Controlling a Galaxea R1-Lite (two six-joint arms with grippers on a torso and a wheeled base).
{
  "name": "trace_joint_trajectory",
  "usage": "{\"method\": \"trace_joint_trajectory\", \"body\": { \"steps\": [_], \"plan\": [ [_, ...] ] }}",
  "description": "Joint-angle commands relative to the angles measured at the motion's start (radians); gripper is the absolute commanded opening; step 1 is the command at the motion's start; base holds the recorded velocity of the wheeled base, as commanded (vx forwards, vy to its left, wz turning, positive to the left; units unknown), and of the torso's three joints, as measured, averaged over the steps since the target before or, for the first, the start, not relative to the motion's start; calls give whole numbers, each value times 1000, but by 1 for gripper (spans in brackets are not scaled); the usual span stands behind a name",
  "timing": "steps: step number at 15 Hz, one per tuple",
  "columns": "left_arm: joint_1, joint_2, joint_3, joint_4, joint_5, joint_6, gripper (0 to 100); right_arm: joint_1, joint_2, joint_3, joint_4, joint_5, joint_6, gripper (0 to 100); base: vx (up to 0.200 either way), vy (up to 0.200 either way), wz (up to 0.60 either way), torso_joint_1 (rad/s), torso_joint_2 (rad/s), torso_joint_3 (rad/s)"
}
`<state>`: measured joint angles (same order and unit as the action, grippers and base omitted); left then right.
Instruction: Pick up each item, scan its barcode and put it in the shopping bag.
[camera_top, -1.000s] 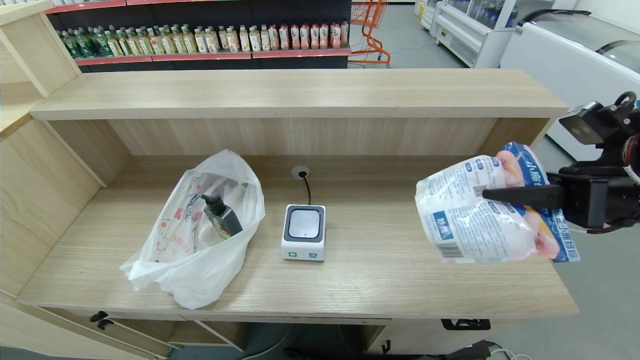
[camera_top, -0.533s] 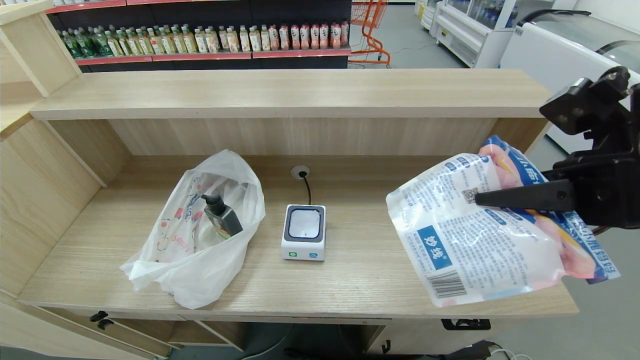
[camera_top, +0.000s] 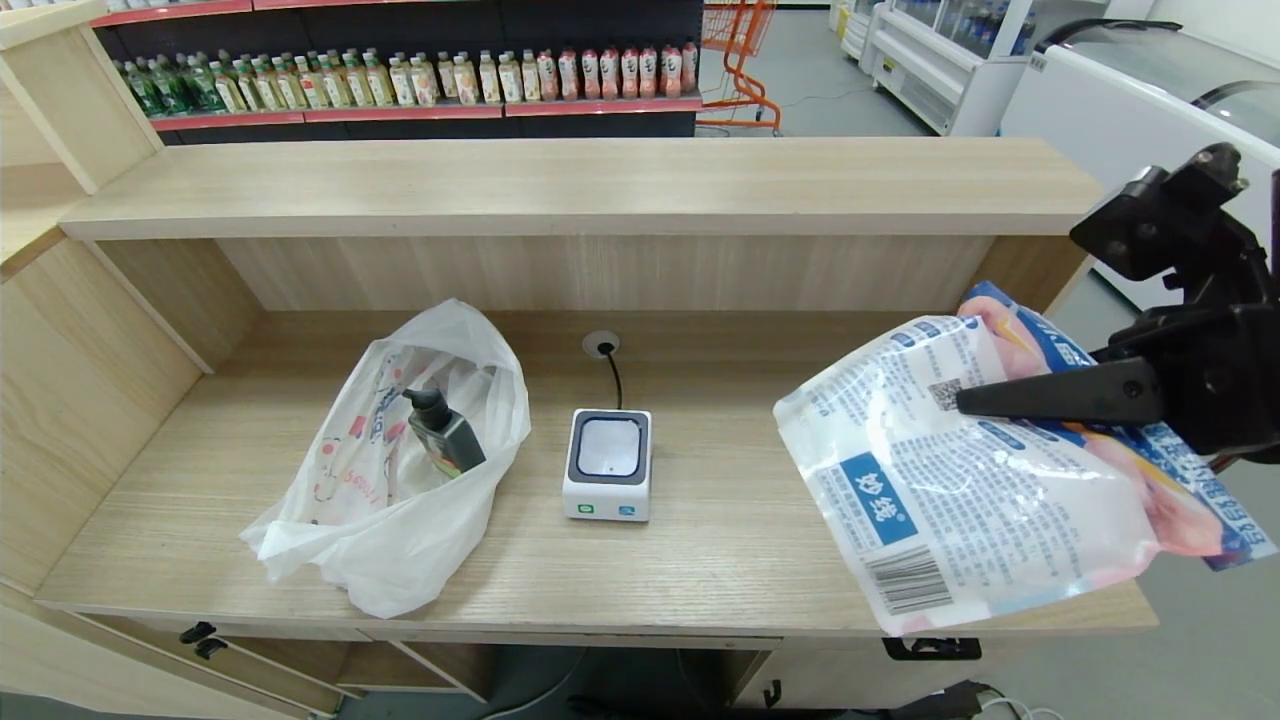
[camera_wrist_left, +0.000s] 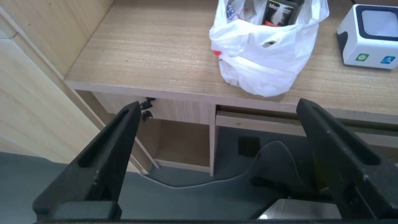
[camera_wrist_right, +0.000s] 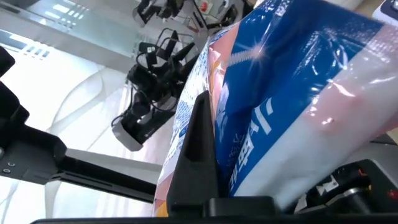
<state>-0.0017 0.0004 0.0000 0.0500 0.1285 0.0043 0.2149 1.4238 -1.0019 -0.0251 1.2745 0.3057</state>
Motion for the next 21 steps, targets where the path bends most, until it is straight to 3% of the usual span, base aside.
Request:
{"method": "trace_joint_trajectory", "body": {
  "steps": [1,7,17,18,20,21],
  "plan": [
    [0,0,0,-1,0,0,100,3,-11,25,-1,0,0,0,0,0,0,0,0,0],
    [0,0,0,1,0,0,100,50,-23,34,-3,-4,-5,0,0,0,0,0,0,0],
    [0,0,0,1,0,0,100,55,-25,60,-3,-14,-63,0,0,0,0,0,0,0],
    [0,1,0,-1,0,0,100,54,-26,80,-10,-44,-126,0,0,0,0,0,0,0],
    [0,1,0,-1,0,0,100,46,0,137,-58,-254,-511,0,0,0,0,0,0,0],
    [0,0,0,-1,0,0,100,15,12,154,-78,-403,-771,0,0,0,0,0,0,0]
  ]
}}
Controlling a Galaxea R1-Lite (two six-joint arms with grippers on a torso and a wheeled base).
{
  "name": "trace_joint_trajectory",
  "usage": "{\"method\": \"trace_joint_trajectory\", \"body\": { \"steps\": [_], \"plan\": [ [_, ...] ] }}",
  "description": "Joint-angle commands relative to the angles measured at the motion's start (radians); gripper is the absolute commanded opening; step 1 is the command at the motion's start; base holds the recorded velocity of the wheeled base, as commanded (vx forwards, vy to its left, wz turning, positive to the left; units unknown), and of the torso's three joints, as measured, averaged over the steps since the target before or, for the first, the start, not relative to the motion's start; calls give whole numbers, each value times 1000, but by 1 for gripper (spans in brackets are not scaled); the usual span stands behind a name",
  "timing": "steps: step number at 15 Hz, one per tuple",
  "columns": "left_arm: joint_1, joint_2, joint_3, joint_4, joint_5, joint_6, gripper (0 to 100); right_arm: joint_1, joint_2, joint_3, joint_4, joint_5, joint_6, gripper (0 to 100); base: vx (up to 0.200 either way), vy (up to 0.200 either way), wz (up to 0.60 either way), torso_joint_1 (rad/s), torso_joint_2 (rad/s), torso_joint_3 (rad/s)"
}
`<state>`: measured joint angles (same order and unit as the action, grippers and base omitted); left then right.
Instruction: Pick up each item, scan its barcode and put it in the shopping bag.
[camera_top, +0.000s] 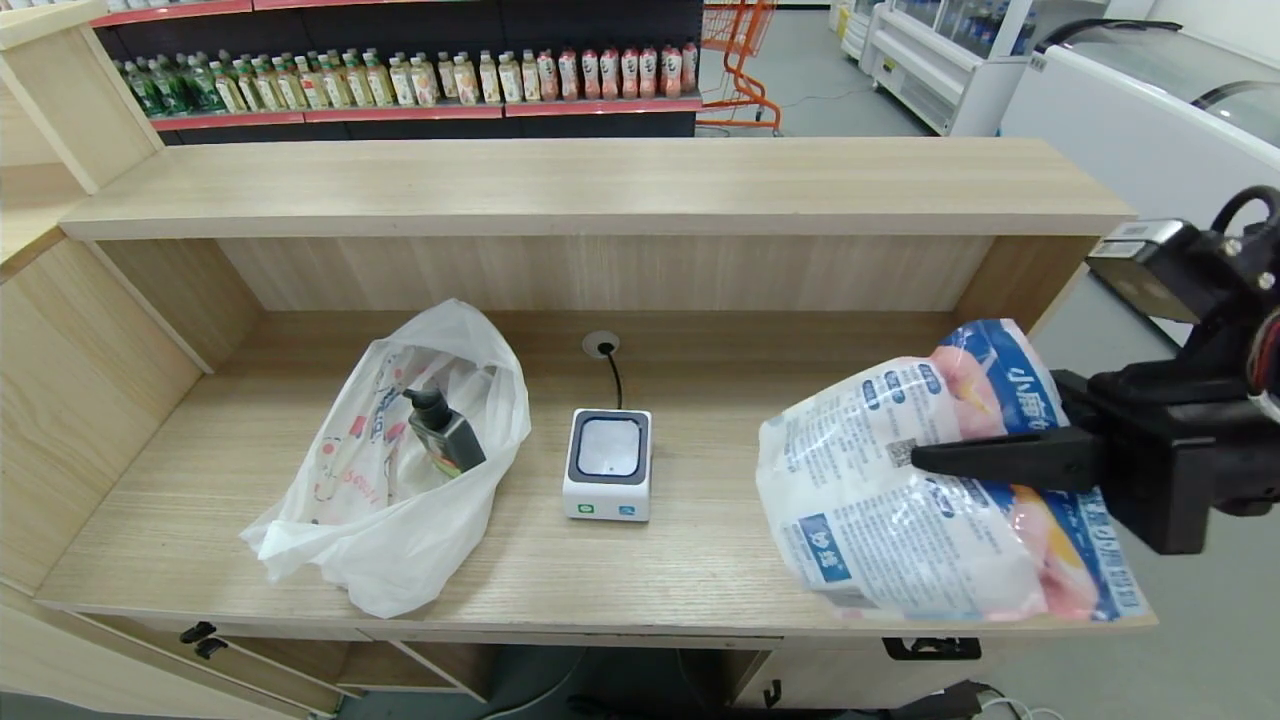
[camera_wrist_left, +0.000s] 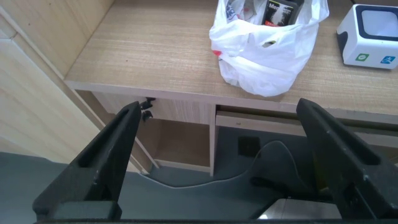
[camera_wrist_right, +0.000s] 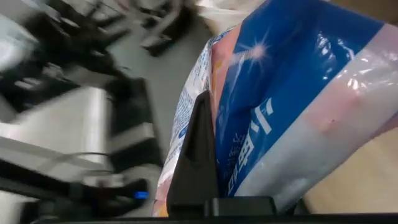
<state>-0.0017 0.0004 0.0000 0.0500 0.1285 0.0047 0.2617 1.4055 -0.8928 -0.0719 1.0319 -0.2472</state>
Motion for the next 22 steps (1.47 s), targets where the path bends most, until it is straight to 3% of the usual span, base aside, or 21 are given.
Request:
{"method": "trace_joint_trajectory", "body": {
  "steps": [1,2,5,8,15,16,22],
  "plan": [
    [0,0,0,1,0,0,100,-59,30,46,-45,-234,-322,0,0,0,0,0,0,0],
    [0,0,0,1,0,0,100,-93,10,58,-89,-329,-420,0,0,0,0,0,0,0],
    [0,1,0,-1,0,0,100,-148,-57,123,-174,-452,-580,0,0,0,0,0,0,0],
    [0,1,0,-1,0,0,100,-216,-63,183,-230,-454,-696,0,0,0,0,0,0,0],
    [0,0,0,1,0,6,100,-220,-109,267,-275,-389,-693,0,0,0,0,0,0,0],
    [0,0,0,1,2,5,100,-220,-109,273,-273,-340,-693,0,0,200,0,12,2,2],
    [0,1,0,1,2,5,100,-219,-83,264,-273,-291,-687,0,0,200,0,9,6,2]
  ]
}}
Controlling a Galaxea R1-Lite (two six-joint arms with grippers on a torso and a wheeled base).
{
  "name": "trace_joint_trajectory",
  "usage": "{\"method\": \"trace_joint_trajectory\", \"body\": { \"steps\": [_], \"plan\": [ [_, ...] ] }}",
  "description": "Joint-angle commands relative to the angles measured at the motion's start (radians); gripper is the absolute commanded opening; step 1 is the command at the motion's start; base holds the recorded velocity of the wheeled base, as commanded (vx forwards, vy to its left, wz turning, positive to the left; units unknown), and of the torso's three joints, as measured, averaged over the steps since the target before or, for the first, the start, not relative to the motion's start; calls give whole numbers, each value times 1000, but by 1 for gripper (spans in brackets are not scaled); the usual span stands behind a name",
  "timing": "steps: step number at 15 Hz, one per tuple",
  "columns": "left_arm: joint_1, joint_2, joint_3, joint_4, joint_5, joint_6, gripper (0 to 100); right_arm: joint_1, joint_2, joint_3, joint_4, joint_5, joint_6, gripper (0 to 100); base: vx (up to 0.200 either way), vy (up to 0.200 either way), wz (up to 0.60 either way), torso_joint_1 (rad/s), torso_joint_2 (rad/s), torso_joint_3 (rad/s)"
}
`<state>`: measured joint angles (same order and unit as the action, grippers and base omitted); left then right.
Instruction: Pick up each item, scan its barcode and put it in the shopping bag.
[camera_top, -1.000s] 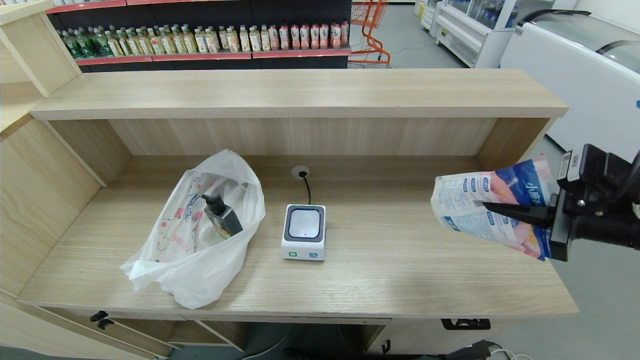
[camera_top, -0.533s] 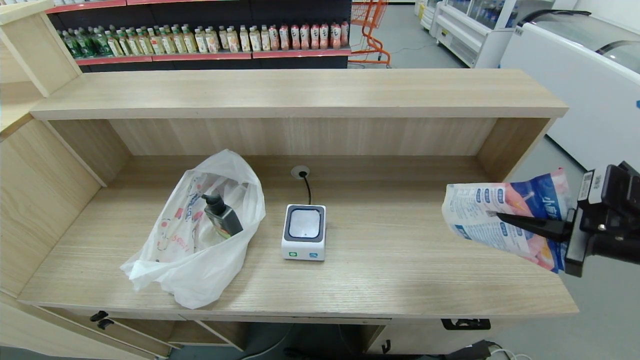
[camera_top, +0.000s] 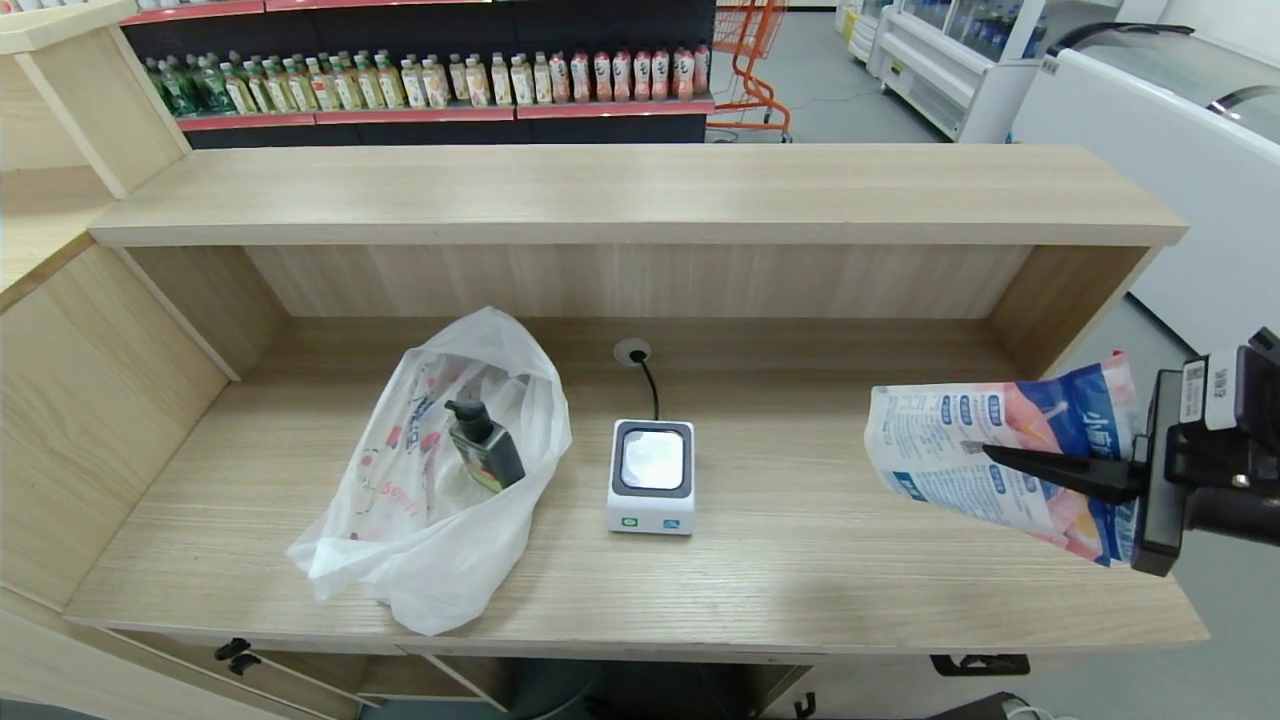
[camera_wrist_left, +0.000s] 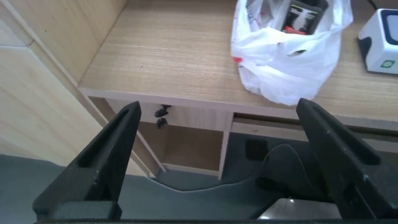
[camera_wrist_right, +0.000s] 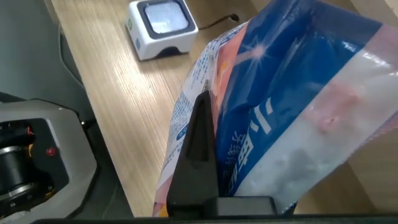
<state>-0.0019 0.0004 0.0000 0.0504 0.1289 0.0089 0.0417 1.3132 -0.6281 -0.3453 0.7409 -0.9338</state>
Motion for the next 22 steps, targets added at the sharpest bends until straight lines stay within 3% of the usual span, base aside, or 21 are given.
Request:
{"method": "trace_joint_trajectory", "body": {
  "steps": [1,10,13,17,22],
  "plan": [
    [0,0,0,0,0,0,100,1,17,-1,-1,0,0,0,0,200,0,-12,-2,2],
    [0,0,0,0,0,3,100,0,84,-33,-6,6,0,0,0,200,0,0,3,2],
    [0,0,0,0,1,5,100,-5,116,-59,-6,6,0,0,0,0,0,0,0,0],
    [0,0,0,0,0,3,100,-5,147,-59,-6,52,0,0,200,0,0,-2,0,2],
    [0,1,0,0,1,2,100,0,261,-128,-9,101,-7,0,0,0,0,0,0,0]
  ]
}}
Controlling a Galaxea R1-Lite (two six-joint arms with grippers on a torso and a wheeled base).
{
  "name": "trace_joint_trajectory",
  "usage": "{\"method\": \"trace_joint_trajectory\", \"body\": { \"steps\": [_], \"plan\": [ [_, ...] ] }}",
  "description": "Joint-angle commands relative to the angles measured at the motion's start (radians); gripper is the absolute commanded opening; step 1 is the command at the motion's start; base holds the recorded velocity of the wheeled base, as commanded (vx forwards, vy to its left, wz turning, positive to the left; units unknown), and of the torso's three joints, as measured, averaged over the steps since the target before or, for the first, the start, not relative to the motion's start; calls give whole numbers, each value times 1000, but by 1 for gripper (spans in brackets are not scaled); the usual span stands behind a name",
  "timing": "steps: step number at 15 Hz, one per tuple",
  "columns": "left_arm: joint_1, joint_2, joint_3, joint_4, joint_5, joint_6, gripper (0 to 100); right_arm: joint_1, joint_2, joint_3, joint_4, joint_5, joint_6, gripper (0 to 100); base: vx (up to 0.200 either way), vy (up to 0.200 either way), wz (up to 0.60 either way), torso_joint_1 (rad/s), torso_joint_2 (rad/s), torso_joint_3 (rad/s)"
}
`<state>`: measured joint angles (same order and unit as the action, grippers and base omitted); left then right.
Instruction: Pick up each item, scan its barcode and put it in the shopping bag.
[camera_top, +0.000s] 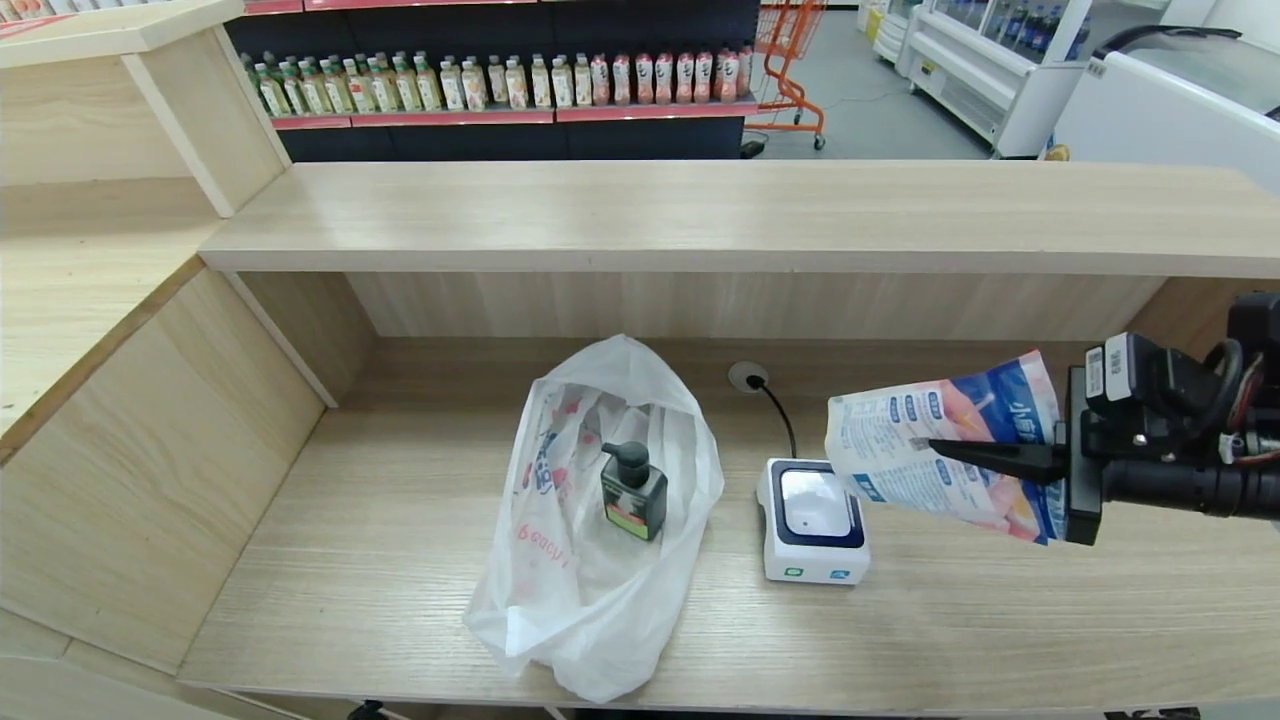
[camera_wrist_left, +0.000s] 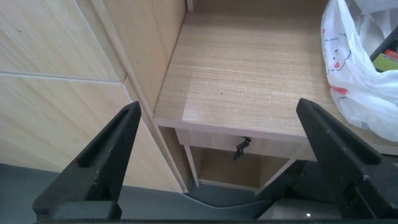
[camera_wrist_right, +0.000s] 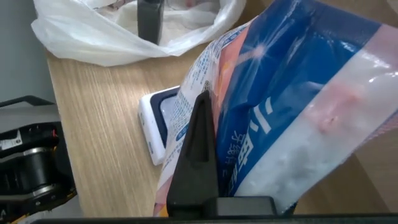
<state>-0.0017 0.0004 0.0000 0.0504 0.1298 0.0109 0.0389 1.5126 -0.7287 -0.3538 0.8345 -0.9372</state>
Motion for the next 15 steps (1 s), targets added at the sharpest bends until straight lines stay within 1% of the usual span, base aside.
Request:
{"method": "trace_joint_trajectory", "body": {
  "steps": [1,5,7,8,11,15],
  "plan": [
    [0,0,0,0,1,0,100,6,83,-35,-1,8,-6,0,0,0,0,0,0,0],
    [0,0,0,0,1,0,100,36,167,-51,-1,18,-97,0,0,0,0,0,0,0],
    [0,0,0,0,1,0,100,44,219,-64,-1,20,-181,0,0,0,0,0,0,0],
    [0,0,0,0,1,0,100,44,239,-69,-1,20,-201,0,0,0,0,0,0,0],
    [0,0,0,0,1,0,100,49,268,-83,-2,20,-203,0,0,0,0,0,0,0],
    [0,0,0,0,1,0,100,88,288,-118,-2,17,-199,0,0,0,0,0,0,0]
  ]
}}
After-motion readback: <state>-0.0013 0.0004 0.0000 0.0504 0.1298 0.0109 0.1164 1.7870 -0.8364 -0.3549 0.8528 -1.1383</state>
